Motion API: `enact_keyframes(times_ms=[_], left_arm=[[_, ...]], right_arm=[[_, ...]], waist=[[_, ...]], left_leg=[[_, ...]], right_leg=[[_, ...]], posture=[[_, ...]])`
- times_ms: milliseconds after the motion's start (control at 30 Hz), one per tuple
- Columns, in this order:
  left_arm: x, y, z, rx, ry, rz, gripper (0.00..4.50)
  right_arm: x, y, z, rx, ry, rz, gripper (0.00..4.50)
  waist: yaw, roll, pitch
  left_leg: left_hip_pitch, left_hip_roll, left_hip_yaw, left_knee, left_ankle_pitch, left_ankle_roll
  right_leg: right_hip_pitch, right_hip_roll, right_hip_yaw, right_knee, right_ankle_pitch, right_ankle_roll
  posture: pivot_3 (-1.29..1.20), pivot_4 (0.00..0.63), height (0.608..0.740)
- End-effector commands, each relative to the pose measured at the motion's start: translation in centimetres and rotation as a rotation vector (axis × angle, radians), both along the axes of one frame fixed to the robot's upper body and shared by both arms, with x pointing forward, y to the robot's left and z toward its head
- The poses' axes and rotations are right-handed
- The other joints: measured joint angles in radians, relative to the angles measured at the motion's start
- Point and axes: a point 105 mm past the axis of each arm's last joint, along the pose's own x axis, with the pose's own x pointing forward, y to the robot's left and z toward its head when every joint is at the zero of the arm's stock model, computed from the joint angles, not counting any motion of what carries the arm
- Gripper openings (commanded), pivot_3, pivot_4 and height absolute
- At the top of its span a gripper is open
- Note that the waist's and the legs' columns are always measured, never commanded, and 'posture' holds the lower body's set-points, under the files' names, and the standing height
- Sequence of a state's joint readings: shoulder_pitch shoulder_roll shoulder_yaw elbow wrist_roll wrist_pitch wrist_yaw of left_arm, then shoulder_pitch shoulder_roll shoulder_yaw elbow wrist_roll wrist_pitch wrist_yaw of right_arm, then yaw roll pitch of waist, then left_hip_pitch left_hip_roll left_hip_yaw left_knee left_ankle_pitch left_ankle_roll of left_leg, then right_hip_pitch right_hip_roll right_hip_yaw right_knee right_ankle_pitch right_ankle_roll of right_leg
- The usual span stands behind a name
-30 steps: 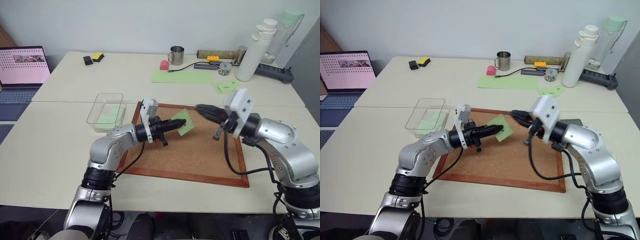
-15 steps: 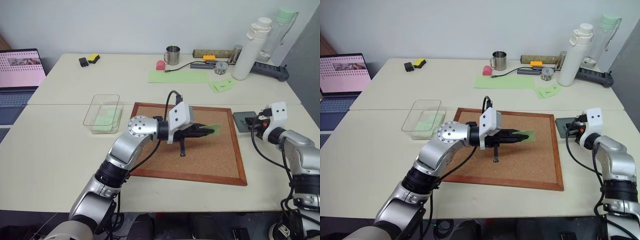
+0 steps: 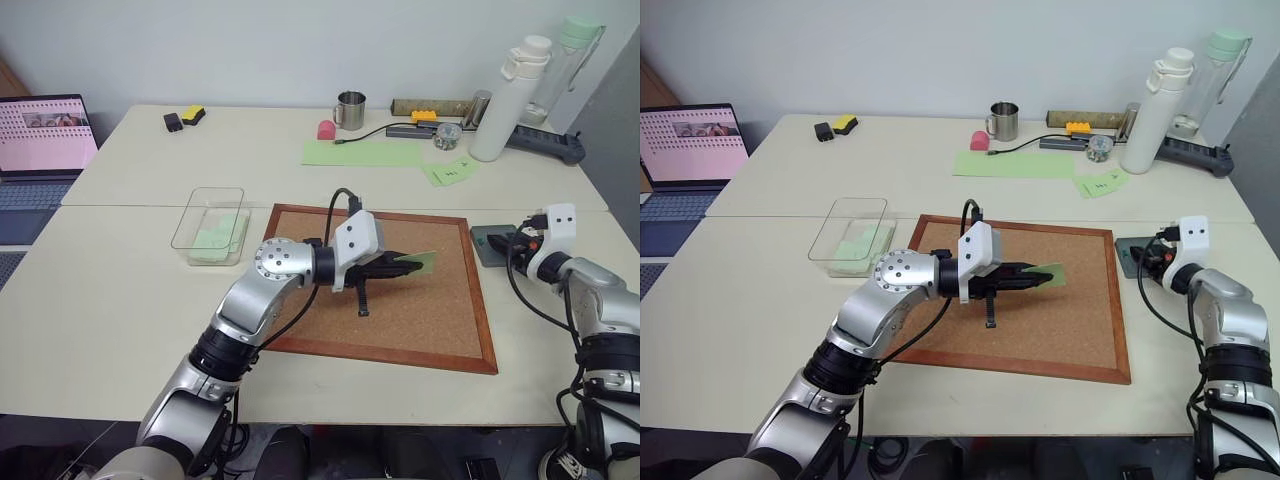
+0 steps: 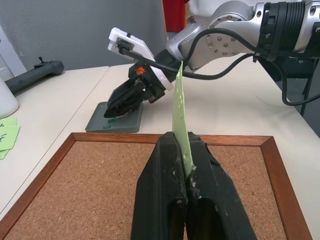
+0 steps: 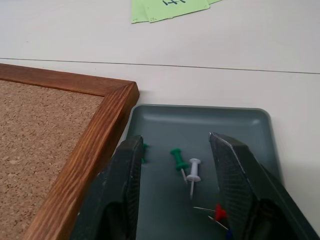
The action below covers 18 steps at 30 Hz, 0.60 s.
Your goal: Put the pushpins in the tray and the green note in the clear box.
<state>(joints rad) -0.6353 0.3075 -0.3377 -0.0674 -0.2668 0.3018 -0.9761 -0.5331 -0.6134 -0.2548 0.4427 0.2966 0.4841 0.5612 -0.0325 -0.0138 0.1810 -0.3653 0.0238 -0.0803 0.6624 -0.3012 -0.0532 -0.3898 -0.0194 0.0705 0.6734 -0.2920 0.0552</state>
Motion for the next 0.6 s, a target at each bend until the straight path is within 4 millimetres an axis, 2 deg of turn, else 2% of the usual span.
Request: enact_keyframes(times_ms=[33,100,200,267,333,467,600], left_arm=[[0.3,0.3,1.7,-0.044,-0.024,0.016,0.0],[1.0,1.2,2.2,-0.065,-0.006,0.066,0.0],[2.7,3.8,3.2,-0.11,0.019,0.213,0.0],[4.3,6.6,3.9,-0.155,0.031,0.373,0.0],[5.3,8.8,4.3,-0.183,0.029,0.498,0.0],[7.8,16.4,4.3,-0.222,0.006,0.916,0.0],[8.2,22.0,4.0,-0.207,-0.05,1.206,0.0]], right_arm=[[-0.3,-0.3,3.3,-0.085,-0.123,0.044,2.17],[-1.0,1.5,4.3,-0.127,-0.169,0.16,2.17],[-2.8,5.1,5.6,-0.156,-0.213,0.342,2.17],[-4.4,8.0,6.5,-0.12,-0.238,0.456,2.17],[-5.5,9.9,7.0,-0.085,-0.248,0.522,2.17],[-8.4,15.4,8.3,0.056,-0.252,0.726,2.17],[-9.7,19.0,10.1,0.103,-0.285,0.85,2.17]], waist=[[0.0,0.0,0.0],[0.0,0.0,0.0],[-0.001,0.001,0.0],[-0.006,0.001,0.0],[-0.008,0.001,0.0],[-0.008,0.001,0.001],[-0.004,0.0,0.001]], left_leg=[[0.0,0.0,0.0,0.0,0.0,0.0],[0.0,0.0,0.0,0.0,0.0,0.0],[0.0,0.0,0.0,0.0,0.0,0.0],[0.0,0.001,-0.001,0.0,0.0,0.0],[0.0,0.001,-0.002,0.0,0.0,0.0],[0.0,0.001,-0.003,0.0,0.0,0.0],[0.0,0.001,-0.004,0.0,0.0,0.0]], right_leg=[[0.0,0.0,0.0,0.0,0.0,0.0],[0.0,0.0,0.0,0.0,0.0,0.0],[0.0,0.0,-0.001,0.0,0.0,0.0],[0.0,0.001,-0.001,0.0,0.0,0.0],[0.0,0.001,-0.001,0.001,0.0,0.0],[0.0,0.001,-0.001,0.001,0.0,0.0],[0.0,0.001,-0.003,0.001,0.0,0.0]], posture=[[0.0,0.15,0.74],[0.0,0.15,0.74],[0.0,0.15,0.74],[0.0,0.15,0.74],[0.0,0.15,0.74],[0.0,0.15,0.74],[0.0,0.15,0.74]])
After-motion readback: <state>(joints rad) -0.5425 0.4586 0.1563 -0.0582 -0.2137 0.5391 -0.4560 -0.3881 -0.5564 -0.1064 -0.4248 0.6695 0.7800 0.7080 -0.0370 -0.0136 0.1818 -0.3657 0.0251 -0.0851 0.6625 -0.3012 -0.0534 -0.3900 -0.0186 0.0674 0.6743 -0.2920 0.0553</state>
